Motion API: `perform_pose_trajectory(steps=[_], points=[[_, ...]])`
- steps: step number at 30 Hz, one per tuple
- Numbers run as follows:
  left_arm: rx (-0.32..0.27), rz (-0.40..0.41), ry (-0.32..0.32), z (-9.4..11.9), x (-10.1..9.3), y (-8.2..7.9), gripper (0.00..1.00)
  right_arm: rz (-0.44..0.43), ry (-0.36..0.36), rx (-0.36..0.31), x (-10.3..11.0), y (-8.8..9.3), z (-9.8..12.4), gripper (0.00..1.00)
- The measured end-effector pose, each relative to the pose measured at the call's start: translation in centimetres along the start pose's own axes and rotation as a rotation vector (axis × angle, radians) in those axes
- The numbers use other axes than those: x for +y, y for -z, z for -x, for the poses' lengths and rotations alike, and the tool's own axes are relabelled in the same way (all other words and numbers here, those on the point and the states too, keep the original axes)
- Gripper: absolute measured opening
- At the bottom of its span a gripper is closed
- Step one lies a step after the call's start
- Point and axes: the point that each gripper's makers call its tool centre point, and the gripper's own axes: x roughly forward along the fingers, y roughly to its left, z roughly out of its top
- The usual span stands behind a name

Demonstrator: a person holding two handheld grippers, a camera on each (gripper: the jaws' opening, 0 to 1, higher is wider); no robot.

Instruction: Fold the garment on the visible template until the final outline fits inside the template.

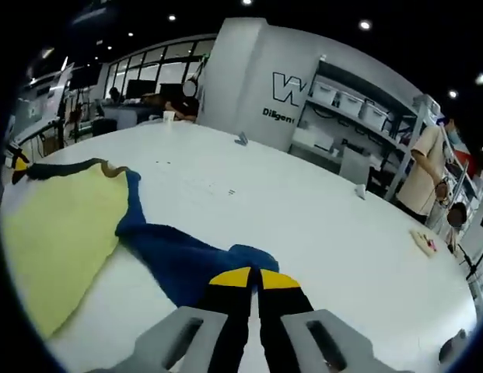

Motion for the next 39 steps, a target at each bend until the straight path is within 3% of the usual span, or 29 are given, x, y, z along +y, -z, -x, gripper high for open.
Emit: perform_pose_trajectory(steps=[3, 5, 10, 11, 17, 28, 33, 34, 39], points=[[-0.031, -0.006, 0.046, 0.5, -1.7, -0.2, 0.28, -0.011, 0.014, -0.001, 0.8, 1.1, 1.5, 0.00], [-0.018, 0.004, 0.066, 0.6, -2.2, 0.1, 0.34, -0.016, 0.019, 0.007, 0.9, 2.0, 1.7, 0.00], [0.007, -0.017, 0.064, 0.6, -2.7, 1.0, 0.31, -0.038, 0.032, 0.030, 2.1, 3.1, 2.9, 0.00], [0.008, -0.011, 0.064, 0.7, -2.8, 1.1, 0.31, -0.044, 0.033, 0.051, 3.1, 4.6, 3.3, 0.00], [0.023, -0.011, 0.057, 1.2, -3.3, 1.5, 0.29, -0.097, -0.003, 0.098, 6.1, 6.6, 4.8, 0.00], [0.034, -0.004, 0.060, 1.5, -4.1, 2.1, 0.29, 0.021, -0.118, 0.039, 12.7, 4.0, 7.2, 0.00], [0.040, -0.005, 0.071, 1.6, -5.2, 2.2, 0.29, -0.003, -0.165, 0.069, 14.8, 4.7, 7.1, 0.00], [0.041, -0.005, 0.073, 1.6, -5.3, 2.3, 0.29, -0.054, -0.194, 0.094, 15.4, 5.1, 7.2, 0.00], [0.051, 0.000, 0.071, 1.6, -5.2, 2.6, 0.29, -0.077, -0.184, 0.076, 14.1, 3.9, 7.6, 0.01]])
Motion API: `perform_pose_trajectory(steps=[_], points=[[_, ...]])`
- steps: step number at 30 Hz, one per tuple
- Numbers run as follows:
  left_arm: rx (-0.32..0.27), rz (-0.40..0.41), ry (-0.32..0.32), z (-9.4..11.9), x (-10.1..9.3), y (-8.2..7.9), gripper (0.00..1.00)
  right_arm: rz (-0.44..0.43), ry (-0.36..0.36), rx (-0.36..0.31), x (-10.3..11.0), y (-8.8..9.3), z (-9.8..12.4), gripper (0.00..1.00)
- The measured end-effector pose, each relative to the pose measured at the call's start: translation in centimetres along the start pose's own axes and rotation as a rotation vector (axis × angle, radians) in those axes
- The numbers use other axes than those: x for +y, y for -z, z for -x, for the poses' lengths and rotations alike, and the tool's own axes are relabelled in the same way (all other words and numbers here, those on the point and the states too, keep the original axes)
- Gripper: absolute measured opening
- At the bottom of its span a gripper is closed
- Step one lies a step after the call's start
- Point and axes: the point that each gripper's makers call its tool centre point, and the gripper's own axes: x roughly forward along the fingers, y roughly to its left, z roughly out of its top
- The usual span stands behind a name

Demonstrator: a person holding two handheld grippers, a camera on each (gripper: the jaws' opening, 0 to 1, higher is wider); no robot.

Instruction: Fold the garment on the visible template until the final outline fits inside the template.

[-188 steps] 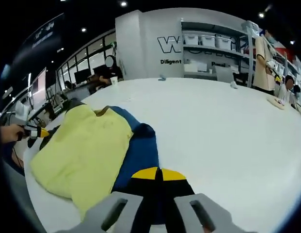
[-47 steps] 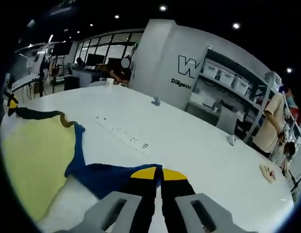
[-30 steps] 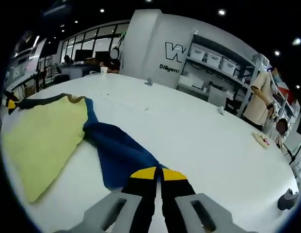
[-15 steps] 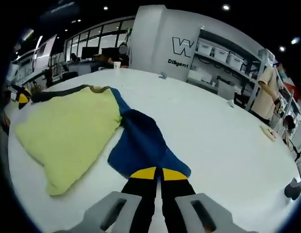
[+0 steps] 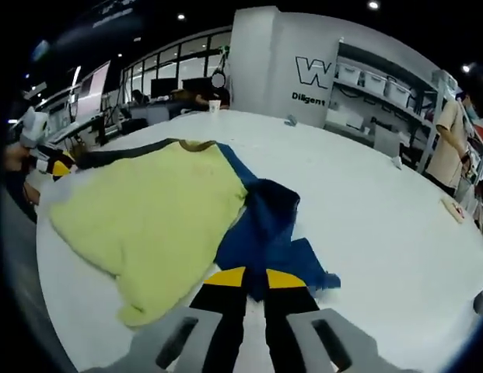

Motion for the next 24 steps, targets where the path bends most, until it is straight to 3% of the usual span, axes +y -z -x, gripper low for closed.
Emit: perform_pose_trajectory(steps=[3, 8, 12, 15, 17, 21, 24], points=[[-0.002, 0.004, -0.006, 0.0, 0.3, 0.0, 0.29, 0.007, 0.002, -0.023, -1.1, -1.2, 0.0, 0.04], [-0.001, 0.009, -0.011, 0.0, 0.4, 0.1, 0.29, -0.029, 0.031, -0.015, -3.6, -1.6, -1.7, 0.17], [0.001, 0.009, -0.013, 0.0, 0.7, 0.1, 0.29, -0.046, 0.027, 0.011, -4.4, -1.0, -3.0, 0.13], [0.001, 0.015, -0.018, 0.0, 0.8, 0.2, 0.29, -0.128, -0.012, 0.055, -4.5, 0.5, -4.8, 0.12], [0.001, 0.017, -0.018, 0.0, 0.9, 0.2, 0.29, -0.078, -0.015, 0.084, -4.3, 0.9, -4.9, 0.01], [0.003, 0.022, -0.020, 0.1, 0.8, 0.3, 0.28, -0.094, -0.005, 0.050, -3.8, -0.3, -4.5, 0.00], [0.002, 0.029, -0.023, 0.2, 1.1, 0.5, 0.28, -0.043, -0.015, -0.017, -2.9, -2.4, -3.7, 0.00]])
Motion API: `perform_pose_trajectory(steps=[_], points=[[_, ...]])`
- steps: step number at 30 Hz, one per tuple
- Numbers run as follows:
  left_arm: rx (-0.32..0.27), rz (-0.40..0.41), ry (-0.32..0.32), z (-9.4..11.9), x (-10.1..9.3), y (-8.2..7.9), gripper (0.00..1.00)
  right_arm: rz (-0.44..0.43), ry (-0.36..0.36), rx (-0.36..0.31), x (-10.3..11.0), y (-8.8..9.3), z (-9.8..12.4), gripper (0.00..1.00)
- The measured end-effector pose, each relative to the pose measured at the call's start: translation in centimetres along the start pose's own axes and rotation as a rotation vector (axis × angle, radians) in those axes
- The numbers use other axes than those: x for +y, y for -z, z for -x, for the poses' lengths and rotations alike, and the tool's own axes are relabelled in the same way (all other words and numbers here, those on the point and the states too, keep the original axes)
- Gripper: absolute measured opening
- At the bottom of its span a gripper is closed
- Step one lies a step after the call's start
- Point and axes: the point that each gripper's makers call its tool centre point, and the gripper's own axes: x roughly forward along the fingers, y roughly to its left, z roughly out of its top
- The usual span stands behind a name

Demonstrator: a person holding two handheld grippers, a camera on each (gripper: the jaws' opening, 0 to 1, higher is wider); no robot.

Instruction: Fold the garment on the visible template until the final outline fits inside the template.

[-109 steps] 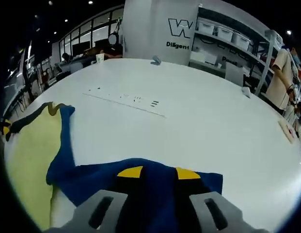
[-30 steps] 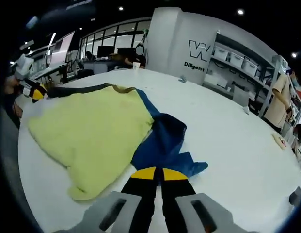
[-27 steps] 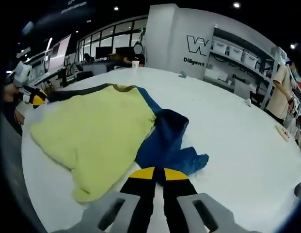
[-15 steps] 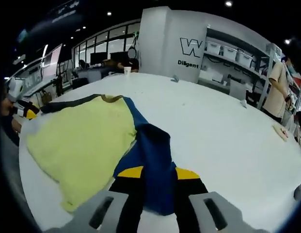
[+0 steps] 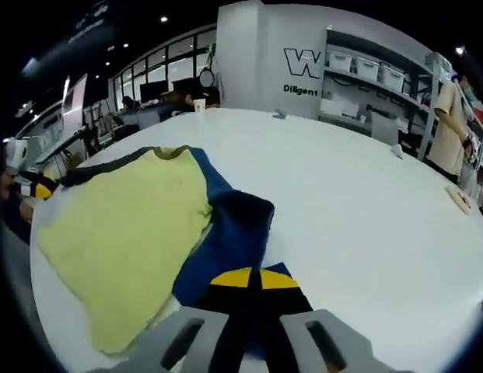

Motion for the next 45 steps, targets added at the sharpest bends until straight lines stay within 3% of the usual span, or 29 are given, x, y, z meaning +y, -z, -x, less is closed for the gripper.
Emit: perform_pose_trajectory(steps=[2, 3, 6, 8, 11, 12, 14, 16, 21, 25, 28, 30, 32, 36, 40, 43, 45], points=[[0.001, 0.002, -0.001, 0.0, 0.0, 0.1, 0.28, 0.014, -0.019, -0.017, 1.0, -0.7, 0.3, 0.00], [0.000, 0.004, -0.002, 0.0, 0.0, 0.0, 0.28, 0.060, -0.055, -0.039, 2.5, -1.5, 0.7, 0.00], [-0.005, 0.008, -0.006, 0.0, 0.2, 0.0, 0.28, 0.091, -0.109, -0.044, 4.7, -1.5, 0.7, 0.00], [-0.009, 0.013, -0.008, 0.0, 0.2, 0.0, 0.27, 0.167, -0.180, -0.012, 8.0, -0.7, 1.2, 0.00], [-0.009, 0.016, -0.008, 0.0, 0.0, 0.0, 0.27, 0.219, -0.240, 0.020, 10.0, 0.7, 0.8, 0.00], [-0.010, 0.015, -0.006, -0.1, -0.2, 0.1, 0.27, 0.213, -0.282, 0.054, 11.4, 2.0, 0.8, 0.00], [-0.009, 0.018, -0.006, 0.0, -0.5, 0.1, 0.27, 0.189, -0.310, 0.081, 12.3, 2.7, 1.0, 0.00], [-0.002, 0.035, -0.006, -0.2, -0.5, 0.5, 0.26, 0.141, -0.362, 0.159, 13.2, 4.5, 1.3, 0.00], [0.001, 0.030, 0.001, 0.0, -1.2, 0.5, 0.26, 0.121, -0.342, 0.112, 12.3, 3.1, 2.8, 0.00], [0.000, 0.033, -0.001, 0.0, -1.1, 0.4, 0.26, 0.092, -0.267, 0.083, 9.5, 1.8, 3.8, 0.03], [-0.003, 0.033, -0.004, 0.1, -1.0, 0.4, 0.26, 0.118, -0.170, 0.130, 6.1, 3.1, 3.5, 0.13], [-0.003, 0.034, -0.006, 0.1, -0.8, 0.4, 0.26, 0.108, -0.125, 0.156, 4.6, 3.9, 3.6, 0.15], [-0.004, 0.033, -0.010, 0.2, -0.7, 0.3, 0.26, 0.078, -0.042, 0.192, 1.8, 5.4, 3.5, 0.16], [-0.001, 0.028, -0.008, 0.3, -0.7, 0.3, 0.26, 0.112, 0.036, 0.230, -1.0, 7.2, 3.7, 0.25], [-0.001, 0.026, -0.007, 0.3, -0.6, 0.4, 0.27, 0.051, 0.009, 0.227, -1.3, 7.7, 3.5, 0.16], [0.009, 0.024, -0.008, 0.3, -0.7, 0.6, 0.26, 0.017, 0.010, 0.199, -1.7, 7.3, 2.7, 0.15], [0.010, 0.027, -0.008, 0.3, -0.8, 0.6, 0.26, -0.042, -0.010, 0.186, -1.2, 7.2, 2.2, 0.04]])
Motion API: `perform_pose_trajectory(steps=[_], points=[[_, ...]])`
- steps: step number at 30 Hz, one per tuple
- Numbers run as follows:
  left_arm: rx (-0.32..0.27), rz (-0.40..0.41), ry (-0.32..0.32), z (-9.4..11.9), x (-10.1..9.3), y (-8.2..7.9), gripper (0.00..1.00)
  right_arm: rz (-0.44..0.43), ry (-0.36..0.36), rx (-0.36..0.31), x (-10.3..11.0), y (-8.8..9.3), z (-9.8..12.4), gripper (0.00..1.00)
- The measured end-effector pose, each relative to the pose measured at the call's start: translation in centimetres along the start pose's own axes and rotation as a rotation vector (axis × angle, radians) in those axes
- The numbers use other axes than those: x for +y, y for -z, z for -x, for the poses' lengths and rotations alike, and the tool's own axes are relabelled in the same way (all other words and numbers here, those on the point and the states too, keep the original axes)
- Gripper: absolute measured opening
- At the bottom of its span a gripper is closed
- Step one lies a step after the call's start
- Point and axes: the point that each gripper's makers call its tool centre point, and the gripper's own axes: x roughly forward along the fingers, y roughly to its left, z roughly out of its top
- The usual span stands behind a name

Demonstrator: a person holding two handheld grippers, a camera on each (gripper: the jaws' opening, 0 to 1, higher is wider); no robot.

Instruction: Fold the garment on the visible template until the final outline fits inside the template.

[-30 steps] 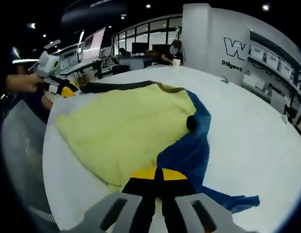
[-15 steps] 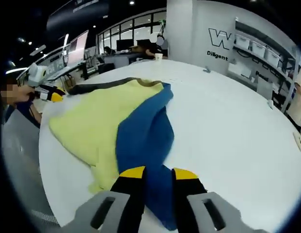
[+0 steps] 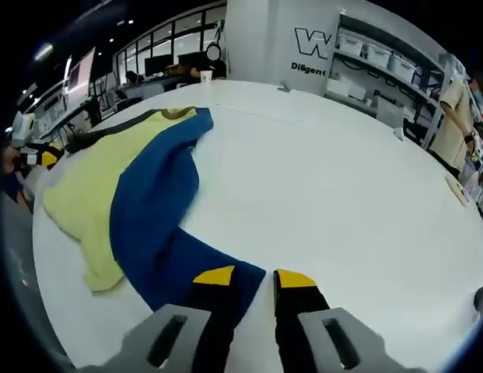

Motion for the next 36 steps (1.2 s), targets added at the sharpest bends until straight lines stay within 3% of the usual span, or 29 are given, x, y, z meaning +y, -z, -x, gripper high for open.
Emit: perform_pose_trajectory(steps=[2, 6, 11, 19, 20, 22, 24, 26, 30, 31, 33, 36], points=[[0.000, 0.002, -0.002, 0.0, -0.2, -0.1, 0.26, 0.079, 0.011, -0.020, 0.2, -0.6, -0.3, 0.01], [-0.001, 0.007, 0.000, 0.0, -0.4, 0.0, 0.27, 0.056, 0.009, 0.002, 0.7, -0.3, 0.1, 0.00], [0.005, 0.009, -0.001, 0.1, 0.1, 0.3, 0.27, 0.040, 0.028, 0.010, -0.7, -0.7, 0.2, 0.00], [0.008, 0.006, -0.007, 0.4, 0.6, 0.3, 0.30, 0.061, 0.254, -0.066, -9.0, -4.7, 2.4, 0.00], [-0.010, 0.021, -0.011, 0.4, 0.8, 0.1, 0.31, 0.041, 0.288, -0.051, -11.2, -4.6, 2.1, 0.00], [-0.029, 0.038, -0.012, 0.4, 0.8, -0.3, 0.32, 0.069, 0.352, -0.074, -13.4, -5.6, 2.5, 0.00], [-0.042, 0.023, -0.005, 0.4, 0.8, -0.6, 0.36, 0.021, 0.369, -0.119, -15.0, -6.8, 2.7, 0.00], [-0.056, 0.011, 0.006, 0.5, 0.6, -0.9, 0.41, 0.007, 0.389, -0.118, -16.6, -7.4, 2.8, 0.00], [-0.097, -0.015, 0.062, 0.6, -0.4, -1.9, 0.56, -0.004, 0.422, -0.133, -17.4, -9.1, 3.6, 0.00], [-0.100, -0.016, 0.068, 0.6, -0.5, -2.0, 0.59, -0.009, 0.432, -0.137, -19.5, -8.8, 2.7, 0.00], [-0.130, 0.017, 0.089, 0.9, -1.3, -2.9, 0.62, -0.016, 0.447, -0.137, -20.1, -9.0, 2.8, 0.00], [-0.120, 0.003, 0.088, 0.7, -1.1, -2.7, 0.62, -0.033, 0.470, -0.135, -21.7, -9.1, 2.6, 0.00]])
